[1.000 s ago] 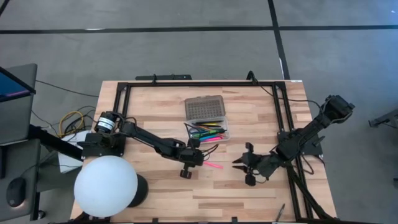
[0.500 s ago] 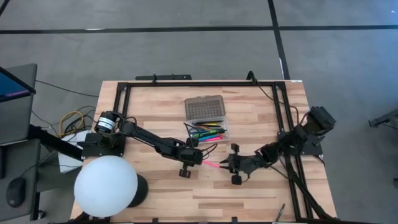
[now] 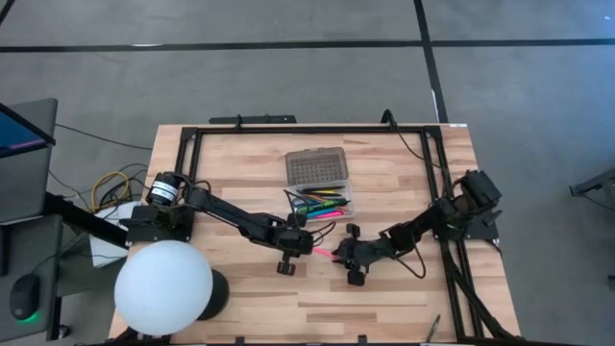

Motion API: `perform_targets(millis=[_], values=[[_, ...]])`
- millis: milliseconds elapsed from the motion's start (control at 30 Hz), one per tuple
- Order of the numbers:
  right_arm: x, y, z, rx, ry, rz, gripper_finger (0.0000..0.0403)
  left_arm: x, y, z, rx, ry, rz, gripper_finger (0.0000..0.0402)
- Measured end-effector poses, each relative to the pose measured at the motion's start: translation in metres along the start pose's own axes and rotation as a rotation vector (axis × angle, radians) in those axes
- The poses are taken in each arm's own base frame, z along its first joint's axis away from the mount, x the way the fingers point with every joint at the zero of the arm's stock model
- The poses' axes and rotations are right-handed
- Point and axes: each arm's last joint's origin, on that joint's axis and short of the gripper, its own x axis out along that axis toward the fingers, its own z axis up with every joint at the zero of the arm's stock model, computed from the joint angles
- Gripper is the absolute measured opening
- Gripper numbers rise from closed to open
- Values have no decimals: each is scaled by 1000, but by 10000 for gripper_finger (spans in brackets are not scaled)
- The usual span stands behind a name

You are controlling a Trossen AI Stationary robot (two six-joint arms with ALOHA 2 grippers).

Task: Pick & place school supplies into a supply box
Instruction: Put the pink pencil into the supply box

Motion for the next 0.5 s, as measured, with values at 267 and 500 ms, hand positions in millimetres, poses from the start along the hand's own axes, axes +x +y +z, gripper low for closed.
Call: perform_targets(millis=[267,500], values=[[1,4,4,24,161,-44,67,0,0,0,-8,0,2,0],[-1,6,5,25,194,-36,15,-1,-1,0,-18,-1,-5,0]])
